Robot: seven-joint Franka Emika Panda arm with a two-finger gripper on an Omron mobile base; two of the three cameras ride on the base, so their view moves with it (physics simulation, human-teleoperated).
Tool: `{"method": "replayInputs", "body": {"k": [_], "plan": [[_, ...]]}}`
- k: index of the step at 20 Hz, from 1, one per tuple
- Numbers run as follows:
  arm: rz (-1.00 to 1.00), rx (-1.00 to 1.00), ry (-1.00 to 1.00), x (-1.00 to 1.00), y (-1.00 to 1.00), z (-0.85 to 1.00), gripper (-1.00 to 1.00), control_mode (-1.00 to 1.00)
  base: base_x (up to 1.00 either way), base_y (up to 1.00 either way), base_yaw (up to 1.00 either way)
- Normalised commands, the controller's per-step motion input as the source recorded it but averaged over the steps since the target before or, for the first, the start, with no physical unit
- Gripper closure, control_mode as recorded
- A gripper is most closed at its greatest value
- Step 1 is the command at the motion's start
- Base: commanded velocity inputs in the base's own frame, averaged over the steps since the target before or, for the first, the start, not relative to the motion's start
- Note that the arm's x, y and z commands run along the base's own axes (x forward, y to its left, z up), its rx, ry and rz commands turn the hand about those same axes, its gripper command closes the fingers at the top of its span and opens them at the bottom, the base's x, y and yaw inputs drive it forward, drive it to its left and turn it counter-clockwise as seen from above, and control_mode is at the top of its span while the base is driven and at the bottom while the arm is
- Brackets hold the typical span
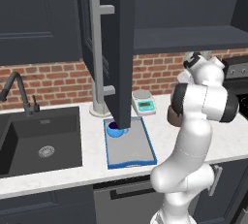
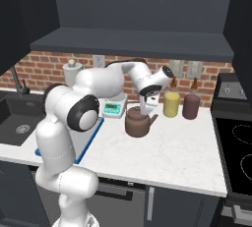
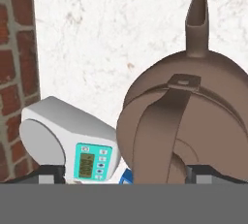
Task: Pick the kettle from the counter and place it on the tray. Then pick the mug from the cabinet and place it on the tray. Then close the cabinet doors.
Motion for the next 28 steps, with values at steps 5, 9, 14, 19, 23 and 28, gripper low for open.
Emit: {"method": "replayInputs", "body": {"k": [5, 9, 14, 19, 23, 28], "plan": [[0.0, 0.0, 0.04, 0.0, 0.0, -0.26, 1.0, -1.0, 0.0, 0.0, 0.0], [0.0, 0.0, 0.0, 0.0, 0.0, -0.26, 1.0, -1.0, 0.0, 0.0, 0.0], [0.0, 0.01, 0.0, -0.12, 0.0, -0.13, 1.0, -1.0, 0.0, 0.0, 0.0], [0.0, 0.04, -0.05, -0.45, 0.0, -0.02, 1.0, -1.0, 0.0, 0.0, 0.0], [-0.01, 0.05, -0.05, -0.68, 0.01, 0.0, 1.0, -1.0, 0.0, 0.0, 0.0], [-0.02, 0.03, -0.04, -0.79, 0.07, 0.19, 1.0, -1.0, 0.0, 0.0, 0.0]]}}
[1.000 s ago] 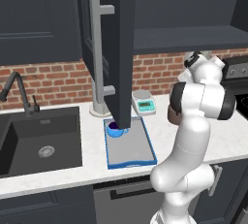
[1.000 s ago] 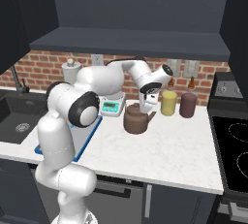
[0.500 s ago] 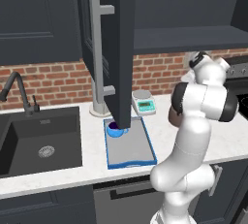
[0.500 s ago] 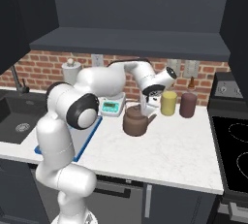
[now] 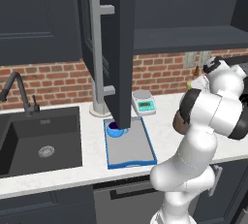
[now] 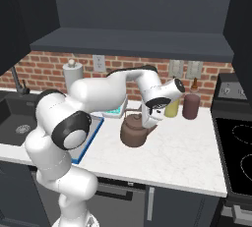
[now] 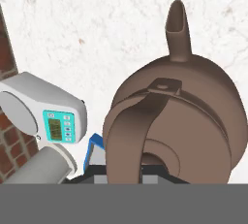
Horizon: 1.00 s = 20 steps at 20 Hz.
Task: Pick the kettle from the counter and place it on the tray. Then pick the mug from the cabinet and place it on the tray. Then close the cabinet doors.
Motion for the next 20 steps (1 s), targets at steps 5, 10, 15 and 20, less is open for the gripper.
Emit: {"method": "replayInputs", "body": {"k": [5, 10, 15, 20], "plan": [[0.0, 0.0, -0.02, -0.71, 0.27, 0.45, 1.0, -1.0, 0.0, 0.0, 0.0], [0.0, 0.0, 0.0, -0.51, 0.57, 0.3, 1.0, -1.0, 0.0, 0.0, 0.0], [0.0, 0.0, 0.0, -0.36, 0.72, 0.1, 1.0, -1.0, 0.0, 0.0, 0.0], [0.0, 0.0, 0.0, -0.26, 0.89, 0.04, 1.0, -1.0, 0.0, 0.0, 0.0]]}}
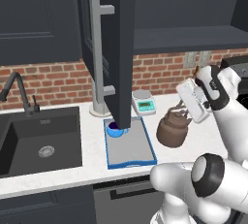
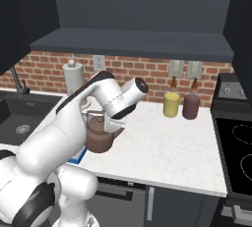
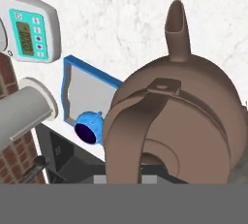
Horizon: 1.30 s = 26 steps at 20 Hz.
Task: Pick the kettle from the counter and place it on the tray. Then pick the mug from the cabinet and place it on the tray. Then close the cabinet doors.
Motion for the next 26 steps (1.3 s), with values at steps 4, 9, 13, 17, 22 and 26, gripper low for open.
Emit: {"method": "replayInputs", "body": {"k": [4, 9, 13, 17, 22, 26], "plan": [[0.0, 0.0, 0.01, -0.08, 0.84, 0.09, 1.0, -1.0, 0.0, 0.0, 0.0], [0.0, 0.0, 0.04, 0.05, 0.75, 0.07, 1.0, -1.0, 0.0, 0.0, 0.0], [0.0, 0.0, 0.07, 0.3, 0.42, -0.05, 1.0, -1.0, 0.0, 0.0, 0.0], [0.0, 0.0, 0.08, 0.39, 0.11, -0.22, 1.0, -1.0, 0.0, 0.0, 0.0], [0.0, 0.0, 0.08, 0.44, 0.17, -0.24, 1.0, -1.0, 0.0, 0.0, 0.0], [0.0, 0.0, 0.1, 0.4, 0.22, -0.24, 1.0, -1.0, 0.0, 0.0, 0.0]]}}
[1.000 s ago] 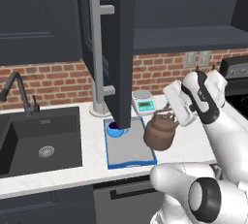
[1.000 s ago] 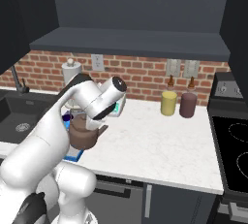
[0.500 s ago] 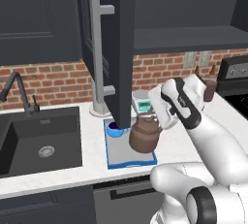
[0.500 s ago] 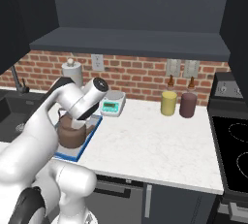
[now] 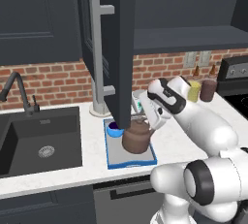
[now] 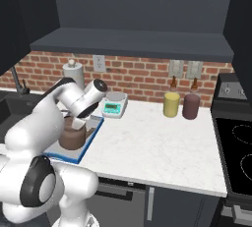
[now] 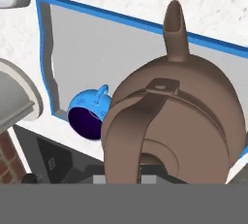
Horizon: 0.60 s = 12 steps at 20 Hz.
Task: Pick the kettle from the counter and place it on the tray. Then pick the mug from the cabinet and place it on the tray. Then close the cabinet doors.
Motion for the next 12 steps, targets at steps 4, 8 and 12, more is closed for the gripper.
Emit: {"method": "replayInputs", "body": {"k": [4, 8, 12], "plan": [[0.0, -0.01, 0.12, 0.36, 0.22, -0.3, 1.0, -1.0, 0.0, 0.0, 0.0], [0.0, 0.0, 0.07, 0.3, 0.11, -0.34, 1.0, -1.0, 0.0, 0.0, 0.0], [0.0, 0.0, 0.01, 0.18, 0.03, -0.31, 1.0, -1.0, 0.0, 0.0, 0.0]]}}
